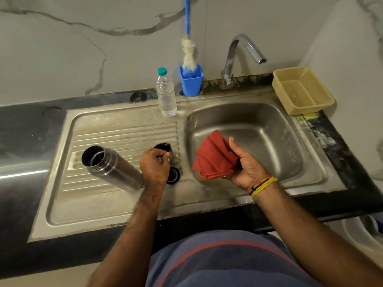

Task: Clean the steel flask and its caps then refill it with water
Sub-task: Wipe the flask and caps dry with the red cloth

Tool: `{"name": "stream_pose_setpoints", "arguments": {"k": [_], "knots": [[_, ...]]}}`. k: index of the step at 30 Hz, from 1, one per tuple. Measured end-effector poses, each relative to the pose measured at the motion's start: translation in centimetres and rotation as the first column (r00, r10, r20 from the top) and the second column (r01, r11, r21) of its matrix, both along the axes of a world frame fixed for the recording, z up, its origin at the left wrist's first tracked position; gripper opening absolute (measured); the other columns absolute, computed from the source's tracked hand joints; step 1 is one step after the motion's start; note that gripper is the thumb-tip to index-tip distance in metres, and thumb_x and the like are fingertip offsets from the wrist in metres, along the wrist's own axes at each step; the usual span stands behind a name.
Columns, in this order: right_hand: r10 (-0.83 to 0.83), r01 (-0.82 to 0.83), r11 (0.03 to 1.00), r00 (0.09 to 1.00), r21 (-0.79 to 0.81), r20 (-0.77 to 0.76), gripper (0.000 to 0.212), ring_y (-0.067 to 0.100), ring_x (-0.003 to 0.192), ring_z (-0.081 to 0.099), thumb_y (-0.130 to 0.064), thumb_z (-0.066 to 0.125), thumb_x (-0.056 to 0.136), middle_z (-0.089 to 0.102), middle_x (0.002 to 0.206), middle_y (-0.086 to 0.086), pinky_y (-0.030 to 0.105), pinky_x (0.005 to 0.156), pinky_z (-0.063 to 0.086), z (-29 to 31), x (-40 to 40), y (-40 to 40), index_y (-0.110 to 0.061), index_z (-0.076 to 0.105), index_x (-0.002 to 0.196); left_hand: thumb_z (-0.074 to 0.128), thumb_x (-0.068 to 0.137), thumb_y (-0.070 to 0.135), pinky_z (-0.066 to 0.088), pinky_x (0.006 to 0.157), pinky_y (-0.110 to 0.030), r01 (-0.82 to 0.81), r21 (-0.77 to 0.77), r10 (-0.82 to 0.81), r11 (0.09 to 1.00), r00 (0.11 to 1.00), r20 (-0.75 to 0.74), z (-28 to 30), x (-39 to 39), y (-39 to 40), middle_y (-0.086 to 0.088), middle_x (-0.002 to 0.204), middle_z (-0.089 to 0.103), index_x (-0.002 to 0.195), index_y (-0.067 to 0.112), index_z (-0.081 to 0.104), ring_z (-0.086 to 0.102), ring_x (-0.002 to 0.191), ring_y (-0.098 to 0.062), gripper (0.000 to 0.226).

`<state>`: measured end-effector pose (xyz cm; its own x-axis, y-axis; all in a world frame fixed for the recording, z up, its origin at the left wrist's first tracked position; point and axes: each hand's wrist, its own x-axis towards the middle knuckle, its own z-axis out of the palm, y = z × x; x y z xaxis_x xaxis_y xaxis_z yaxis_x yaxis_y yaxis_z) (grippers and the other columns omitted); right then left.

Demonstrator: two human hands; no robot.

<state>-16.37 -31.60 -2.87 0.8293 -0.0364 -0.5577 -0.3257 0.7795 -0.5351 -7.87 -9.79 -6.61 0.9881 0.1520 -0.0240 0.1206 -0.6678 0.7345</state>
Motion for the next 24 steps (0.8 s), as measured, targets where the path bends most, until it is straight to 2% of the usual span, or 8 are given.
{"name": "stream_pose_setpoints", "arguments": {"k": [3, 6, 9, 11, 13, 17, 21, 24], "knots": [[0.024, -0.031, 0.997, 0.996, 0.073, 0.087, 0.057, 0.038, 0.123, 0.06, -0.046, 0.062, 0.086, 0.063, 0.132, 0.016, 0.064, 0.102, 0.043, -0.2, -0.9, -0.2, -0.014, 0.061, 0.133, 0.076, 0.088, 0.011, 0.031, 0.081, -0.01, 0.022, 0.022, -0.022, 1.0, 1.0, -0.002, -0.2, -0.1, 0.3, -0.008, 0.101, 0.072, 0.092, 0.007, 0.079, 0.066, 0.097, -0.024, 0.006], [0.025, -0.033, 0.996, 0.995, 0.078, 0.098, 0.039, 0.032, 0.11, 0.068, -0.025, 0.065, 0.085, 0.069, 0.124, 0.015, 0.057, 0.09, 0.054, 0.0, -1.4, 0.1, -0.015, 0.068, 0.123, 0.077, 0.088, 0.012, 0.027, 0.079, -0.007, 0.073, 0.048, -0.073, 0.996, 0.997, -0.003, 0.0, -0.4, 0.4, -0.01, 0.106, 0.071, 0.096, 0.007, 0.079, 0.064, 0.1, -0.023, 0.009], [-0.007, 0.005, 0.998, 0.999, 0.06, 0.035, 0.03, 0.028, 0.097, 0.072, -0.011, 0.064, 0.08, 0.074, 0.111, 0.012, 0.051, 0.084, 0.058, 0.0, -1.5, 0.4, -0.016, 0.074, 0.107, 0.079, 0.087, 0.014, 0.035, 0.09, -0.011, 0.123, 0.032, -0.123, 0.992, 0.992, -0.013, 0.1, -0.8, 0.3, -0.011, 0.117, 0.067, 0.111, 0.008, 0.074, 0.062, 0.109, -0.025, 0.025], [-0.058, 0.062, 0.992, 0.998, 0.108, -0.038, 0.046, 0.031, 0.102, 0.069, -0.018, 0.067, 0.076, 0.07, 0.121, 0.014, 0.054, 0.085, 0.057, -0.2, -1.5, 0.1, -0.014, 0.066, 0.122, 0.08, 0.085, 0.014, 0.043, 0.105, -0.026, 0.151, 0.033, -0.152, 0.988, 0.988, 0.038, 0.2, -1.2, 0.1, -0.013, 0.123, 0.063, 0.12, 0.009, 0.069, 0.057, 0.122, -0.03, 0.036], [-0.06, 0.069, 0.989, 0.995, 0.128, -0.076, 0.055, 0.035, 0.103, 0.069, -0.03, 0.065, 0.08, 0.067, 0.126, 0.016, 0.055, 0.082, 0.057, -0.2, -1.4, -0.6, -0.015, 0.06, 0.133, 0.079, 0.087, 0.013, 0.037, 0.117, -0.042, 0.166, 0.06, -0.172, 0.984, 0.979, 0.11, 0.6, -1.5, -0.4, -0.013, 0.131, 0.061, 0.124, 0.009, 0.067, 0.044, 0.14, -0.034, 0.039], [-0.053, 0.054, 0.985, 0.999, 0.167, -0.011, 0.053, 0.038, 0.116, 0.064, -0.045, 0.062, 0.089, 0.066, 0.127, 0.02, 0.063, 0.092, 0.051, -0.2, -1.5, -2.2, -0.01, 0.063, 0.129, 0.074, 0.092, 0.014, 0.023, 0.123, -0.035, 0.222, 0.129, -0.244, 0.966, 0.952, 0.187, 1.5, -1.4, -2.3, -0.011, 0.138, 0.058, 0.128, 0.01, 0.065, 0.028, 0.151, -0.03, 0.037], [-0.099, 0.1, 0.985, 0.995, 0.139, -0.017, 0.039, 0.03, 0.108, 0.069, -0.01, 0.065, 0.084, 0.07, 0.12, 0.017, 0.055, 0.086, 0.057, -0.1, -1.6, -3.4, -0.007, 0.065, 0.123, 0.07, 0.094, 0.018, 0.024, 0.123, -0.038, 0.309, 0.191, -0.342, 0.932, 0.925, 0.167, 2.0, -0.3, -5.2, -0.012, 0.143, 0.055, 0.131, 0.011, 0.063, 0.026, 0.152, -0.031, 0.038], [-0.123, 0.125, 0.992, 0.985, 0.01, -0.12, 0.023, 0.025, 0.094, 0.072, -0.007, 0.061, 0.091, 0.074, 0.106, 0.012, 0.047, 0.079, 0.06, 0.2, -1.3, -5.2, -0.012, 0.066, 0.113, 0.07, 0.094, 0.017, 0.023, 0.125, -0.04, 0.402, 0.213, -0.436, 0.89, 0.888, 0.148, 2.6, 1.0, -8.5, -0.012, 0.147, 0.053, 0.135, 0.009, 0.06, 0.028, 0.151, -0.032, 0.042]]}}
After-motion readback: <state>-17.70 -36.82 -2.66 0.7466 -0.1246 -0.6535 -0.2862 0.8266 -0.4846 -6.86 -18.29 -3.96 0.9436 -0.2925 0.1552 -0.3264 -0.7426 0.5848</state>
